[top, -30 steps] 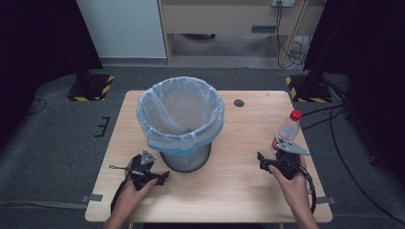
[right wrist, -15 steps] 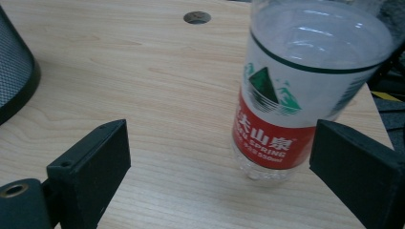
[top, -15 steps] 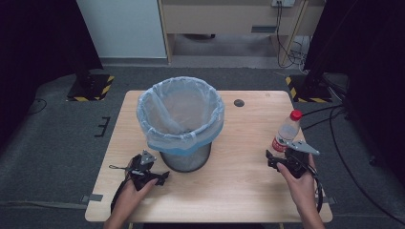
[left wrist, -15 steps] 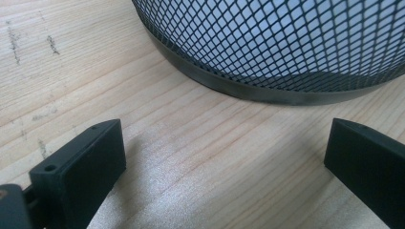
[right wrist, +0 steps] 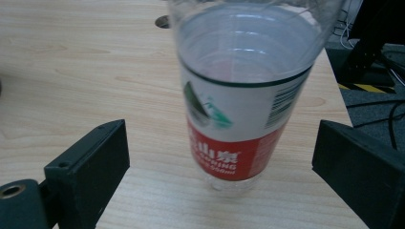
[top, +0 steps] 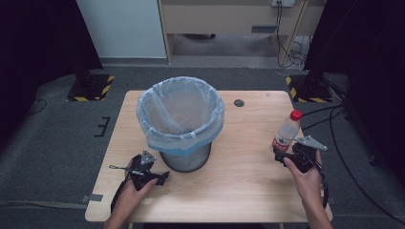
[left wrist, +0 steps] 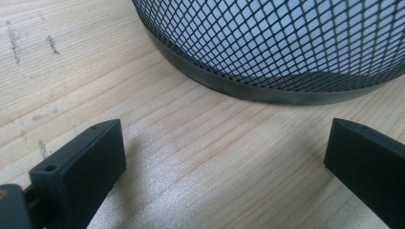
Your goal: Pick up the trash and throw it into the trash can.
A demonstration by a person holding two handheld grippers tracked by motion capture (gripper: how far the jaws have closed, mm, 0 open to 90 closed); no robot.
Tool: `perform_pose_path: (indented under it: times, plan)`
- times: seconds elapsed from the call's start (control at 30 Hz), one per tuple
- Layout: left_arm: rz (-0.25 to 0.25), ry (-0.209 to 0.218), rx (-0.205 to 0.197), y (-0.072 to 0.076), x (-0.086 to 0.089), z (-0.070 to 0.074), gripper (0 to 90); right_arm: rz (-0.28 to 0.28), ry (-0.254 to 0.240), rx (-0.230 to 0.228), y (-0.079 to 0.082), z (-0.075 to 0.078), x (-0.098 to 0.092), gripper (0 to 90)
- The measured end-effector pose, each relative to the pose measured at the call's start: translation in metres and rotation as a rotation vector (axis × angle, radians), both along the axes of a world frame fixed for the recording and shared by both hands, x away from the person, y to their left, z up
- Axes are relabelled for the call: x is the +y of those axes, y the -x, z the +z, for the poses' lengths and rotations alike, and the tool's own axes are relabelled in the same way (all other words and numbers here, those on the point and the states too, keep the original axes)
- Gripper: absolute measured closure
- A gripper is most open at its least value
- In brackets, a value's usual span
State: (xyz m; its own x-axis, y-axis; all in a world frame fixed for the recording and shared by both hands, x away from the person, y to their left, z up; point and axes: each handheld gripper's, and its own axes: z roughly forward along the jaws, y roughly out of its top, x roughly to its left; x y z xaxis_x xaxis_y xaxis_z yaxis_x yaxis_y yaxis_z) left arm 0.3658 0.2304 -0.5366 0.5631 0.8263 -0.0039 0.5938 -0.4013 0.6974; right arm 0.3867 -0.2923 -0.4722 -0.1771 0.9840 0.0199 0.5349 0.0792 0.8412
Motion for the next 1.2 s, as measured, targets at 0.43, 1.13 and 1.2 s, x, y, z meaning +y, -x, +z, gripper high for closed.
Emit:
perform_pose_path:
  times: [0.43,1.13,1.2]
  plan:
    - [0.0,0.0,0.0,0.0,0.0,0.0,0.0,0.017,-0.006,-0.018,-0.014,0.006,-0.007,4.4]
    - [0.0,0.0,0.0,0.0,0.0,0.0,0.0,0.048,-0.028,-0.008,-0.029,0.008,-0.012,5.1]
    - [0.0,0.0,0.0,0.0,0.0,0.0,0.0,0.049,-0.032,-0.009,-0.029,0.008,-0.012,5.3]
